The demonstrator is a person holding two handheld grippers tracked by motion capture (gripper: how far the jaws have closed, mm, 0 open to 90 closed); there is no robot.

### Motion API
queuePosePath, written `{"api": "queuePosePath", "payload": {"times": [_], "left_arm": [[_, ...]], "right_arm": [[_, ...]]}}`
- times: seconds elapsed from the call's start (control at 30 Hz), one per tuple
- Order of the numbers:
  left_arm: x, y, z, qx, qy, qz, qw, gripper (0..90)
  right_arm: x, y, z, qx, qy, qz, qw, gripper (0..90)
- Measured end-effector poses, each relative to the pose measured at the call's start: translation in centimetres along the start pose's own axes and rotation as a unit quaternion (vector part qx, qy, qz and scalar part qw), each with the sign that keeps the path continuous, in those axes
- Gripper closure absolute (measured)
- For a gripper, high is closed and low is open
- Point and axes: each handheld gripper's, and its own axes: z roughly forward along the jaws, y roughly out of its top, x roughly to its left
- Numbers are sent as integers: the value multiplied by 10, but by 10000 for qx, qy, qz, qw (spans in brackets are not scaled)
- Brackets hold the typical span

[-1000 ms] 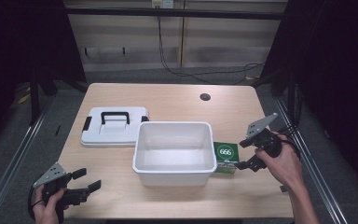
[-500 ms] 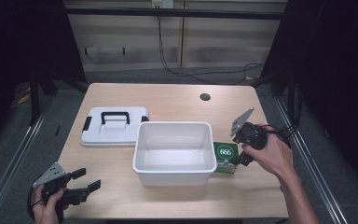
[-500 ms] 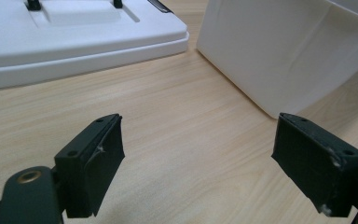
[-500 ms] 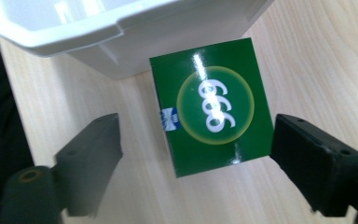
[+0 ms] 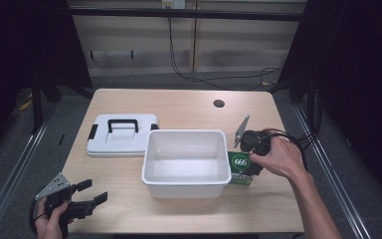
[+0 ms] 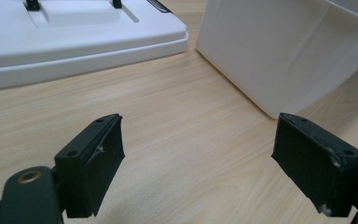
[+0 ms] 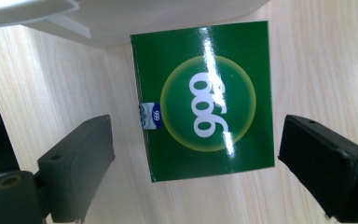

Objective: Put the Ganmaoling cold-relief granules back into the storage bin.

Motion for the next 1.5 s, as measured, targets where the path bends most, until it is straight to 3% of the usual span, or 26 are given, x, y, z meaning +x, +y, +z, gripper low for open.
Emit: {"api": "queuePosePath", "payload": {"times": [0.03, 0.1, 0.13, 0.6, 0.77, 0.87, 1.3, 1.5], "left_arm": [[0, 0, 0, 0, 0, 0, 10000, 158], [0, 0, 0, -8, -5, -17, 10000, 158], [0, 0, 0, -3, -6, -11, 10000, 159], [0, 0, 0, -2, 6, 2, 10000, 158], [0, 0, 0, -9, 4, -18, 10000, 158], [0, 0, 0, -6, 6, -28, 10000, 158], [0, 0, 0, -8, 9, -18, 10000, 158], [0, 0, 0, -8, 17, -28, 10000, 158]], "right_arm": [[0, 0, 0, 0, 0, 0, 10000, 95], [0, 5, 5, 246, -46, -48, 9997, 95], [-1, 7, 7, 262, -1, -134, 9996, 95], [-6, 14, 22, 509, 46, -224, 9984, 95], [-6, 17, 27, 486, 87, -227, 9985, 109], [-8, 17, 32, 521, 40, -347, 9980, 118], [-9, 19, 38, 606, 124, -276, 9977, 126], [-9, 19, 40, 585, 129, -398, 9974, 149]]}}
